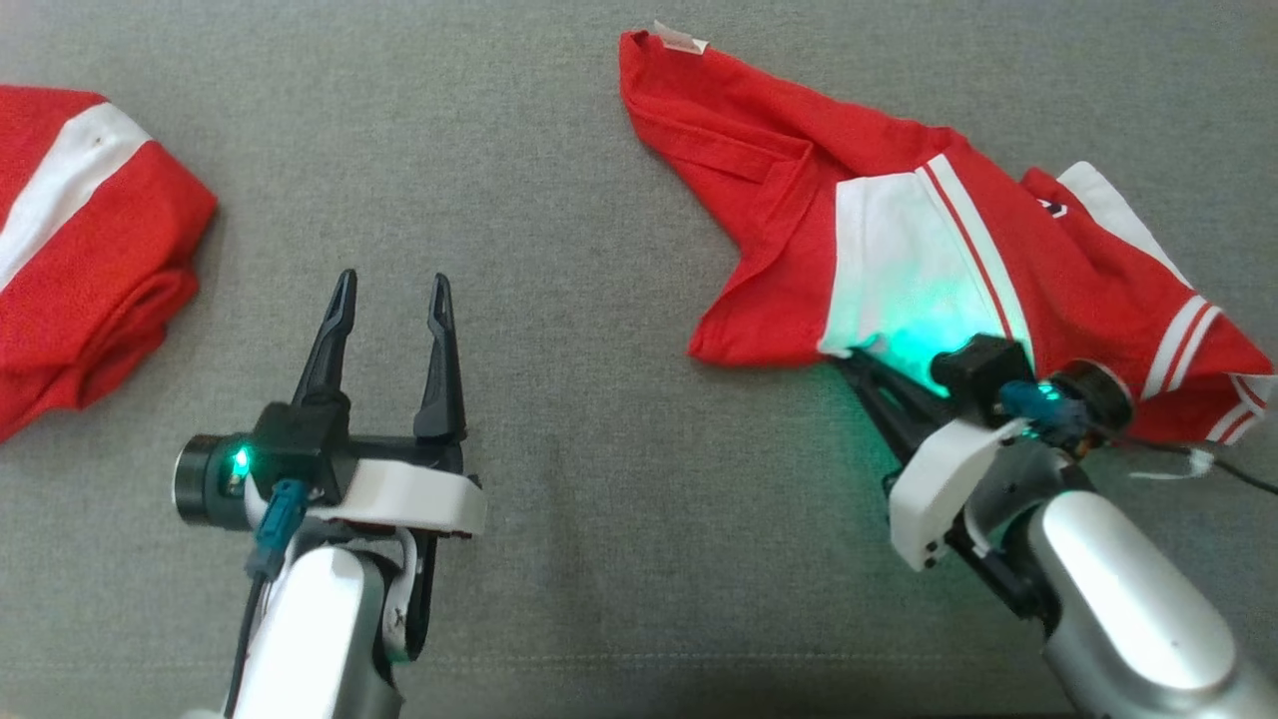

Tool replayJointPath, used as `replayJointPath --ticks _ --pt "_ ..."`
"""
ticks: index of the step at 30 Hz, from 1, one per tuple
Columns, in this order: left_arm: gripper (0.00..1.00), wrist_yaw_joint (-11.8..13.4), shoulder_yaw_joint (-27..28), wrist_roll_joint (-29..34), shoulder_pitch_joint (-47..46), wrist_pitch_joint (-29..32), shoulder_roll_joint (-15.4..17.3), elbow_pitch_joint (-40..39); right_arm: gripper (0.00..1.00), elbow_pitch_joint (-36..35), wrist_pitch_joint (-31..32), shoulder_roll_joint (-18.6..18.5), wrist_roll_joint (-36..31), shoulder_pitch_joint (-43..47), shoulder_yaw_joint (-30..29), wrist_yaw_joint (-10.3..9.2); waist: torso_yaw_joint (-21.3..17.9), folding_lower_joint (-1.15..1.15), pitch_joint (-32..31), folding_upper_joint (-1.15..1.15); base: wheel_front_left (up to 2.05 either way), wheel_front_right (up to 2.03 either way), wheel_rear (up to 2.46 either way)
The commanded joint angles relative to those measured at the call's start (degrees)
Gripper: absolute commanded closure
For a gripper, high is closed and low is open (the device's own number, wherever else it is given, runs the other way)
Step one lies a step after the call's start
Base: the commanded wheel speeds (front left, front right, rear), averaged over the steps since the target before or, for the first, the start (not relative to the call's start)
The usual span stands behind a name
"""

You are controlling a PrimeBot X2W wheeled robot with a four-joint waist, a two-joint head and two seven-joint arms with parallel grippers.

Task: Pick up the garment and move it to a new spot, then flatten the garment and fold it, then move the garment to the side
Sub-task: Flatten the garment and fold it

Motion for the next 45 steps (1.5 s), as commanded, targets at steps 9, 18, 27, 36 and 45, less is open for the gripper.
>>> replayJointPath --ticks 9,18,27,36,45 --pt "0.0 0.11 2.46 0.39 -0.67 -0.3 0.52 -1.78 1.0 -12.54 -2.81 0.72 3.57 4.94 -8.02 0.23 -1.5 0.0 -1.81 0.0 0.0 0.0 0.0" --pt "0.0 0.02 2.79 0.54 -0.39 -0.3 0.88 -2.06 1.0 -17.0 -1.59 3.57 5.12 10.09 -25.77 0.23 -2.63 0.0 -2.29 0.0 0.0 0.0 0.0" --pt "0.0 -0.26 2.61 0.66 -0.78 -0.3 0.98 -2.04 1.0 -8.64 -1.63 4.5 8.25 10.92 -33.04 0.23 -2.54 0.0 -1.68 0.0 0.0 0.0 0.0" --pt "0.0 -0.29 2.48 0.75 -1.17 -0.3 1.06 -1.77 0.01 0.0 -6.26 3.4 11.25 6.62 -34.78 0.23 -2.61 0.0 -1.07 0.0 0.0 0.0 0.0" --pt "0.0 -0.09 2.48 0.61 -0.79 -0.3 1.0 -1.47 0.0 0.03 -10.77 3.37 10.68 7.53 -34.45 0.23 -2.42 0.0 -1.68 0.0 0.0 0.0 0.0"
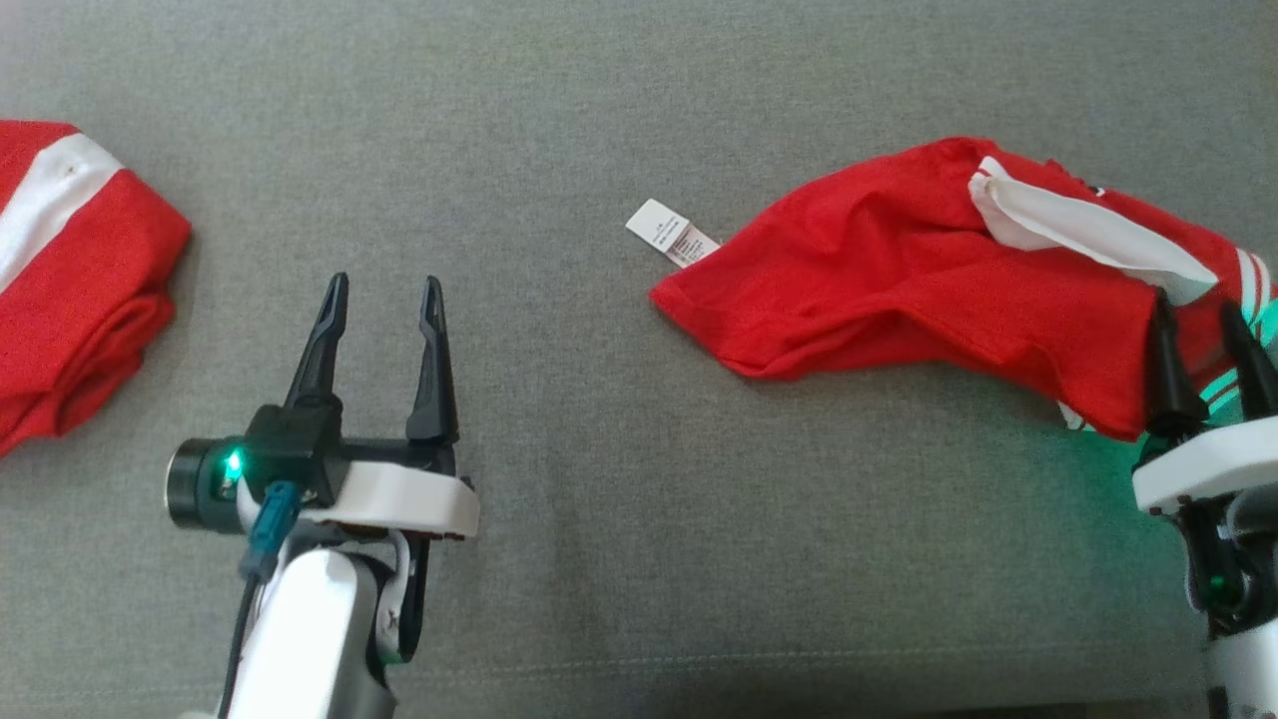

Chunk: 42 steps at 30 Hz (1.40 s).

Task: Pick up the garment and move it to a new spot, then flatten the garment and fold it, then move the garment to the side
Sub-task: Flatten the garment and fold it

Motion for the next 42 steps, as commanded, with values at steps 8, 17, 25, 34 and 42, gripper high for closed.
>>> replayJointPath --ticks 8,17,25,34,42 --pt "0.0 0.12 2.08 0.29 0.09 -0.29 0.99 -1.14 0.0 -12.28 -2.25 -0.19 -5.05 6.22 1.48 0.23 -0.84 0.0 -2.27 0.0 0.0 0.0 0.0" --pt "0.0 0.41 2.28 -0.06 1.68 -0.29 1.46 -1.05 0.0 -23.17 -2.19 4.1 -11.2 10.91 5.78 0.23 -1.79 0.0 -4.77 0.0 0.0 0.0 0.0" --pt "0.0 0.8 2.11 -0.41 3.66 -0.29 1.8 -1.31 0.0 -25.49 -0.77 6.1 -11.94 12.77 8.01 0.23 -1.67 0.0 -6.51 0.0 0.0 0.0 0.0" --pt "0.0 1.18 1.72 -0.72 4.01 -0.19 1.95 -1.7 0.0 -25.64 -0.31 6.25 -11.7 12.97 7.68 0.23 -1.56 0.0 -6.41 0.0 0.0 0.0 0.0" --pt "0.0 0.73 0.47 -0.42 3.08 -0.02 2.09 -2.16 0.0 -25.64 -0.01 6.33 -11.44 12.59 7.69 0.23 -1.74 0.0 -5.78 0.0 0.0 0.0 0.0"
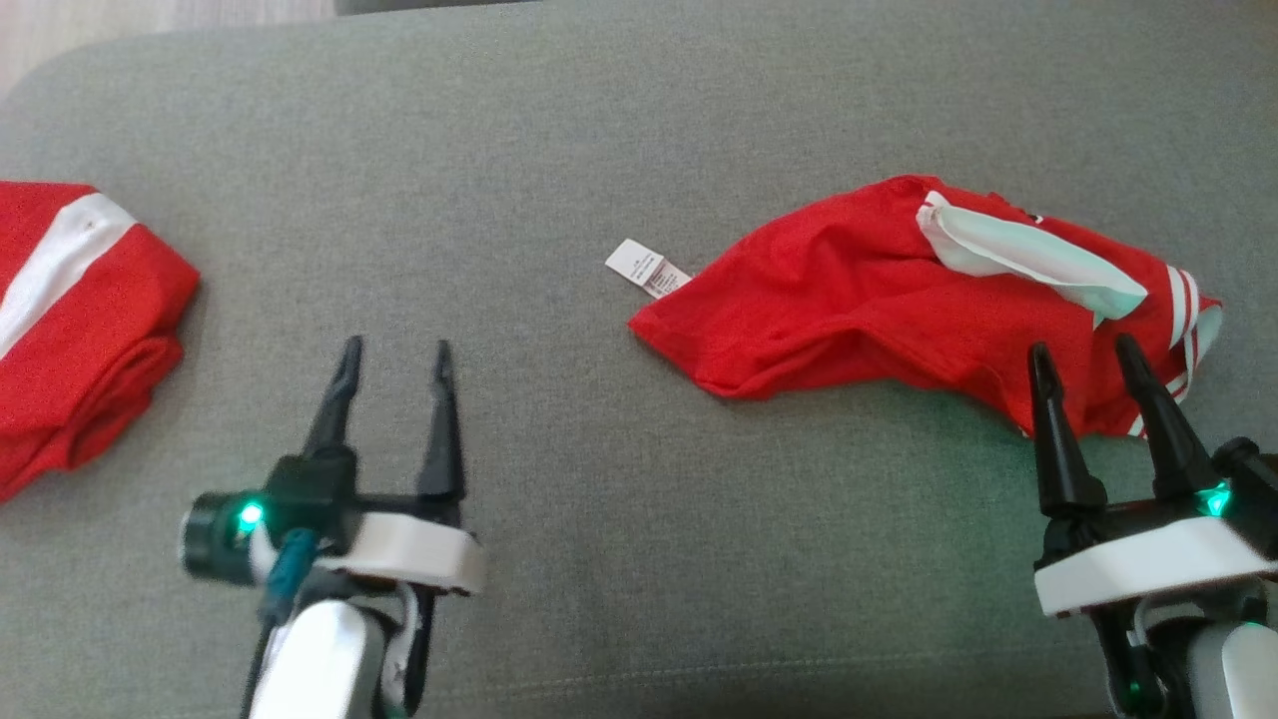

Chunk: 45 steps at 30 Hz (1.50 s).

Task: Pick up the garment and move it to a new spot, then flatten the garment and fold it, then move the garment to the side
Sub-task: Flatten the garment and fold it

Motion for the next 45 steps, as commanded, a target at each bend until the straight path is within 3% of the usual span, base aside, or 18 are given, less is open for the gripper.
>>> replayJointPath --ticks 1,4,8,9,13,16,22,23,24,25,34,45 --pt "0.0 -0.29 1.03 0.27 -2.3 0.18 0.79 -2.05 0.0 -2.32 0.16 -0.09 0.1 -1.22 1.09 0.23 -0.11 0.0 0.25 0.0 0.0 0.0 0.0" --pt "0.0 -2.52 -2.41 1.4 -5.12 1.18 0.44 -2.23 0.0 -2.63 0.22 -0.03 0.19 -1.43 0.97 0.23 -0.41 0.0 1.16 0.0 0.0 0.0 0.0" --pt "0.0 -7.3 -9.61 2.14 -10.57 3.61 -1.03 -0.89 0.0 -2.81 0.26 0.01 0.36 -1.88 0.76 0.23 -1.43 0.0 2.75 0.0 0.0 0.0 0.0" --pt "0.0 -9.52 -13.49 2.25 -13.54 5.51 -1.7 0.92 0.0 -2.79 0.26 -0.05 0.49 -2.36 0.97 0.23 -2.25 0.0 3.63 0.0 0.0 0.0 0.0" --pt "0.0 -12.63 -20.1 1.22 -19.22 8.93 -2.4 6.14 0.0 -2.9 0.22 0.15 0.64 -3.39 1.54 0.23 -4.23 0.0 5.51 0.0 0.0 0.0 0.0" --pt "0.0 -12.97 -23.55 -0.65 -22.95 10.18 -2.51 11.11 0.0 -2.58 0.03 0.4 0.89 -4.17 2.03 0.23 -5.89 0.0 6.89 0.0 0.0 0.0 0.0" --pt "0.0 -10.69 -27.64 -5.7 -28.48 11.3 -2.54 21.35 0.0 -1.21 -0.88 1.0 1.71 -4.99 2.02 0.23 -8.37 0.0 8.73 0.0 0.0 0.0 0.0" --pt "0.07 -10.41 -28.08 -6.38 -29.18 11.28 -2.54 22.81 0.0 -1.01 -1.06 1.08 1.89 -5.02 1.92 0.23 -8.55 0.0 8.93 0.0 0.0 0.0 0.0" --pt "0.44 -10.13 -28.44 -6.72 -29.87 11.09 -2.54 24.21 0.0 -0.81 -1.19 1.14 2.01 -5.05 1.87 0.23 -8.71 0.0 9.09 0.0 0.0 0.0 0.0" --pt "1.0 -9.88 -28.65 -7.11 -30.48 10.72 -2.54 25.52 0.0 -0.61 -1.31 1.21 2.17 -5.09 1.81 0.23 -8.82 0.0 9.22 0.0 0.0 0.0 0.0" --pt "1.0 -8.55 -27.68 -9.12 -32.97 5.7 -1.75 29.25 0.0 0.0 -1.59 1.71 3.0 -4.71 0.56 0.23 -7.53 0.0 9.02 0.0 0.0 0.0 0.0" --pt "1.0 -4.96 -22.04 -12.48 -27.76 9.67 8.51 18.76 0.0 0.01 -0.54 1.98 3.63 -3.91 -0.63 0.23 -5.7 0.0 8.0 0.0 0.0 0.0 0.0"
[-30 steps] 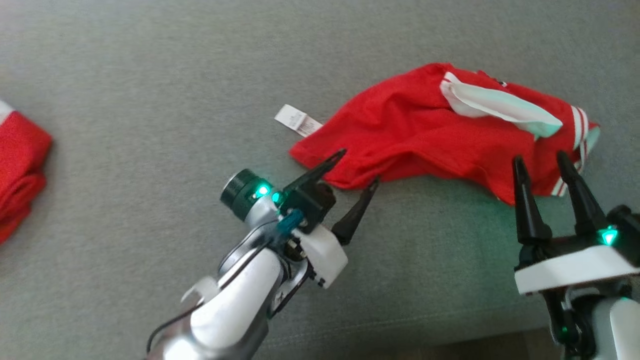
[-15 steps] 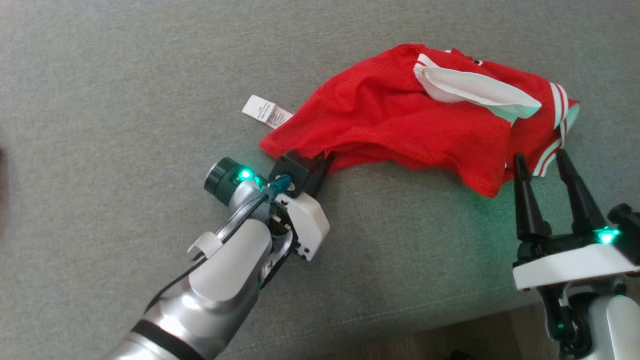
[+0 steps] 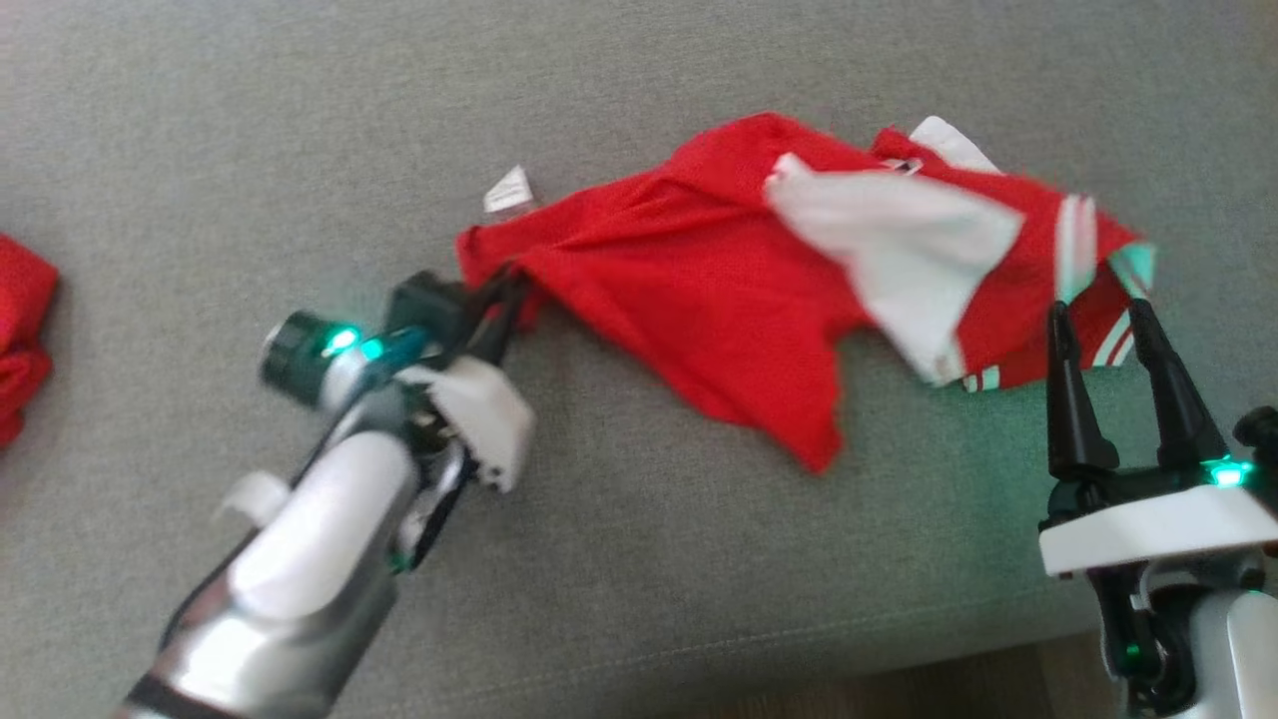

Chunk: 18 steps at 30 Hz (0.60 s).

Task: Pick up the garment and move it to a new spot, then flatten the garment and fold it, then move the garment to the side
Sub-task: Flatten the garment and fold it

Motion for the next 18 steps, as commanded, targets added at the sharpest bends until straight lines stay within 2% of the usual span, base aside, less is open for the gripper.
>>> replayJointPath --ticks 1,7,10,11,12,13,18 --pt "1.0 0.69 2.63 -0.49 0.02 0.77 2.37 -3.1 0.0 -1.87 0.27 0.08 0.64 -0.27 0.95 0.23 0.28 0.0 -0.15 0.0 0.0 0.0 0.0" --pt "1.0 3.65 6.01 -1.82 3.94 4.65 8.86 -12.17 0.0 -2.07 0.8 0.12 0.7 -0.23 0.81 0.23 1.12 0.0 -0.24 0.0 0.0 0.0 0.0" --pt "1.0 4.87 7.57 -2.44 5.18 5.61 11.01 -15.09 0.0 -2.29 0.89 0.08 0.76 -0.47 1.1 0.23 1.34 0.0 -0.22 0.0 0.0 0.0 0.0" --pt "0.75 5.18 7.91 -2.69 5.59 5.77 11.36 -15.71 0.0 -2.35 0.92 0.06 0.78 -0.54 1.21 0.23 1.39 0.0 -0.24 0.0 0.0 0.0 0.0" --pt "0.3 5.55 8.24 -2.91 6.0 5.7 11.56 -16.16 0.0 -2.44 0.95 0.03 0.79 -0.61 1.29 0.23 1.46 0.0 -0.23 0.0 0.0 0.0 0.0" --pt "0.0 5.95 8.67 -3.18 6.37 5.25 11.56 -16.43 0.0 -2.54 0.97 -0.03 0.75 -0.68 1.37 0.23 1.53 0.0 -0.21 0.0 0.0 0.0 0.0" --pt "0.0 8.81 11.12 -5.05 9.31 1.03 9.96 -16.87 0.0 -3.15 1.0 -0.62 0.23 -1.05 2.29 0.23 1.73 0.0 -0.54 0.0 0.0 0.0 0.0"
